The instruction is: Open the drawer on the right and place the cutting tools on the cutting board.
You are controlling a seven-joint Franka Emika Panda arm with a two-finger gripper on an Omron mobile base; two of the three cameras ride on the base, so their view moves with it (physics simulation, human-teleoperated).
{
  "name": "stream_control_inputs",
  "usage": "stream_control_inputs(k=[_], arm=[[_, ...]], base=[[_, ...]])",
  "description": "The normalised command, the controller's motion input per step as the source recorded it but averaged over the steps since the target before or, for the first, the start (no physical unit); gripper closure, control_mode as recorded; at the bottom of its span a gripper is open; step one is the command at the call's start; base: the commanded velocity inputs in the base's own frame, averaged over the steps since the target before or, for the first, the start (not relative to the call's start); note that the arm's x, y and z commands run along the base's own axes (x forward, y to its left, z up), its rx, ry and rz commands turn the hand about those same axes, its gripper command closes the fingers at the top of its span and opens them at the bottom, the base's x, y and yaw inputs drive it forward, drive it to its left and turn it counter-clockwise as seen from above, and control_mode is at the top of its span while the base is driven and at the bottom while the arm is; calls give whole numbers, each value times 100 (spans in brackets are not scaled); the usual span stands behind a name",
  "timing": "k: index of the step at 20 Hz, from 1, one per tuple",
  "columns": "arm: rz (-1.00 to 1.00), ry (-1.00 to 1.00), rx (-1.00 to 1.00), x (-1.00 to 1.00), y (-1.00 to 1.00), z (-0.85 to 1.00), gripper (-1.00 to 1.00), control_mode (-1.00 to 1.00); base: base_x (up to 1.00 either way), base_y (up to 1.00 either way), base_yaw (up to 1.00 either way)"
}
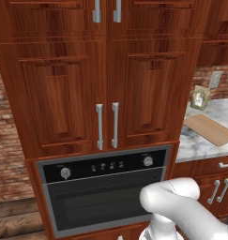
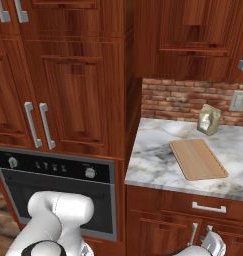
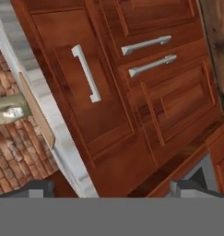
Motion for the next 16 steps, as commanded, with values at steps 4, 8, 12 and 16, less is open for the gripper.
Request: stream_control_inputs(k=[4,8,12,16], arm=[[0,-4,-1,52,0,-30,-100,-100],[0,-3,0,64,-4,-31,-100,-100],[0,-1,0,62,-8,-28,-100,-100],[0,0,0,48,-9,-20,-100,-100]], base=[[0,0,0],[0,0,0],[0,0,0],[0,0,0]])
